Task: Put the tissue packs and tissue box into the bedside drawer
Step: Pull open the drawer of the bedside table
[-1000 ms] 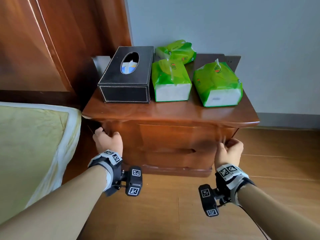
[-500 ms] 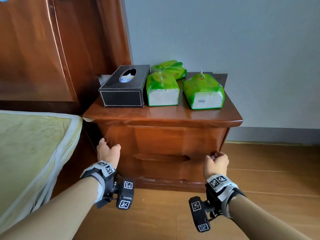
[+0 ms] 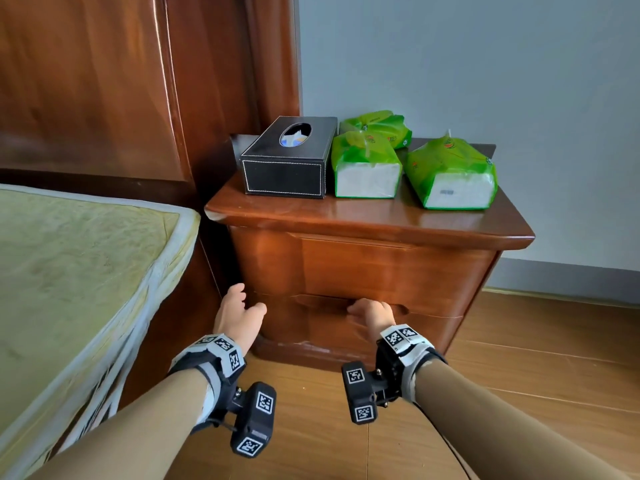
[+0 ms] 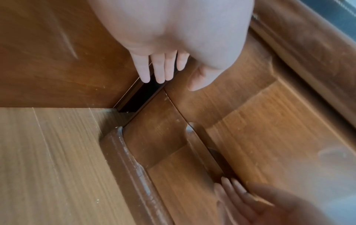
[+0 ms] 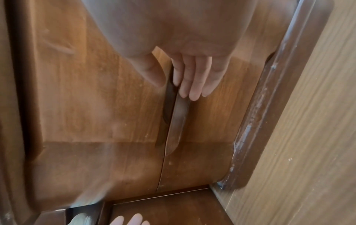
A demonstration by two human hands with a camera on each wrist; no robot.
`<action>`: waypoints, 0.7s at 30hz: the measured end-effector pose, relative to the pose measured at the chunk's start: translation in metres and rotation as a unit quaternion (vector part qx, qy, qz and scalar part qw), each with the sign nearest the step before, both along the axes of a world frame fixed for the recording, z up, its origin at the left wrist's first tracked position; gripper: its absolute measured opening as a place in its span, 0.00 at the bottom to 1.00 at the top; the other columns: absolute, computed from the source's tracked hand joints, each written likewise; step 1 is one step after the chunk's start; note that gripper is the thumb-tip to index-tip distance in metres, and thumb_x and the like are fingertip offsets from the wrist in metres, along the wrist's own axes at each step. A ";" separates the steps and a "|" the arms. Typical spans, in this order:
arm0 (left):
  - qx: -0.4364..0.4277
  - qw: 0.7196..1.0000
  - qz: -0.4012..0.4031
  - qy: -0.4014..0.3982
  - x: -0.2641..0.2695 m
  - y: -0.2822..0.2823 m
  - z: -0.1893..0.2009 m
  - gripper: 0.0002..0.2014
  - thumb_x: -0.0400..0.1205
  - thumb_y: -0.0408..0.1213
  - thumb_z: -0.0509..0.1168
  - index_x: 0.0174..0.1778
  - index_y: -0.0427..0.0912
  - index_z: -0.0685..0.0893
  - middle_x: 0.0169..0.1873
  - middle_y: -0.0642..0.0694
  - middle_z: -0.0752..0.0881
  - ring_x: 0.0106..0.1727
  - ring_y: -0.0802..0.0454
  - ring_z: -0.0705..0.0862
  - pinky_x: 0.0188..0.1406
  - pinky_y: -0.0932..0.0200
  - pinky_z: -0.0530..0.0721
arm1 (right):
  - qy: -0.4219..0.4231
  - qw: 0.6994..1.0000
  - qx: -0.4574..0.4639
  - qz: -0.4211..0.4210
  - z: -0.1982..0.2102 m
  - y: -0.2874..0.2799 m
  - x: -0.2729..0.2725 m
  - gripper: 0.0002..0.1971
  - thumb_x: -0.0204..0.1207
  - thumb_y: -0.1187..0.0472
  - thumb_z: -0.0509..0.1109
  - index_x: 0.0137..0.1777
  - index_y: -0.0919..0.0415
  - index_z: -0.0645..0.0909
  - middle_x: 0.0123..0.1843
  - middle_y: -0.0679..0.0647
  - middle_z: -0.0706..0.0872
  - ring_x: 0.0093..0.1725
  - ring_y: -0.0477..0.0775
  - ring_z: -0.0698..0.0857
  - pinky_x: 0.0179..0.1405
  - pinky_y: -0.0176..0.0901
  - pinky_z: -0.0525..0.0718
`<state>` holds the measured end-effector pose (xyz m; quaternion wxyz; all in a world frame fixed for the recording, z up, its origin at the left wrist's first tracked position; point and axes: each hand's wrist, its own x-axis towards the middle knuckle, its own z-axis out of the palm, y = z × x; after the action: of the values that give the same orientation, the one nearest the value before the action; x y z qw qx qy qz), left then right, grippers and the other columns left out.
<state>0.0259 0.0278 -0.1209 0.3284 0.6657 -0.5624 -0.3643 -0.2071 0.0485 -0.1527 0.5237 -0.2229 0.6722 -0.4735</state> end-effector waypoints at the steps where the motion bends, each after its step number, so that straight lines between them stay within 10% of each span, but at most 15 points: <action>1: -0.003 1.000 0.003 0.003 0.001 0.000 0.001 0.30 0.80 0.33 0.65 0.80 0.43 0.66 0.76 0.42 0.74 0.72 0.44 0.76 0.68 0.50 0.71 | -0.013 1.000 -0.005 -0.022 -0.001 -0.001 0.003 0.05 0.75 0.73 0.64 0.44 0.64 0.77 0.48 0.63 0.83 0.36 0.53 0.83 0.32 0.40 0.83; 13: -0.017 1.000 -0.002 -0.024 0.021 0.013 0.008 0.30 0.80 0.34 0.64 0.80 0.44 0.67 0.75 0.43 0.74 0.72 0.45 0.76 0.66 0.52 0.72 | -0.080 0.981 -0.066 -0.165 -0.003 0.004 0.036 0.09 0.76 0.70 0.63 0.56 0.68 0.74 0.48 0.61 0.85 0.50 0.57 0.86 0.36 0.43 0.81; 21: -0.064 0.997 0.018 -0.041 0.030 0.022 0.024 0.33 0.79 0.34 0.65 0.81 0.45 0.63 0.78 0.44 0.70 0.74 0.43 0.74 0.70 0.46 0.73 | -0.045 0.980 -0.073 -0.177 -0.011 0.030 0.048 0.04 0.75 0.71 0.64 0.42 0.62 0.73 0.40 0.59 0.81 0.39 0.53 0.80 0.34 0.43 0.77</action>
<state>0.0564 0.0494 -0.0971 0.3535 0.6676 -0.5853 -0.2946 -0.1586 0.0783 -0.1635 0.4439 -0.1158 0.6404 -0.6160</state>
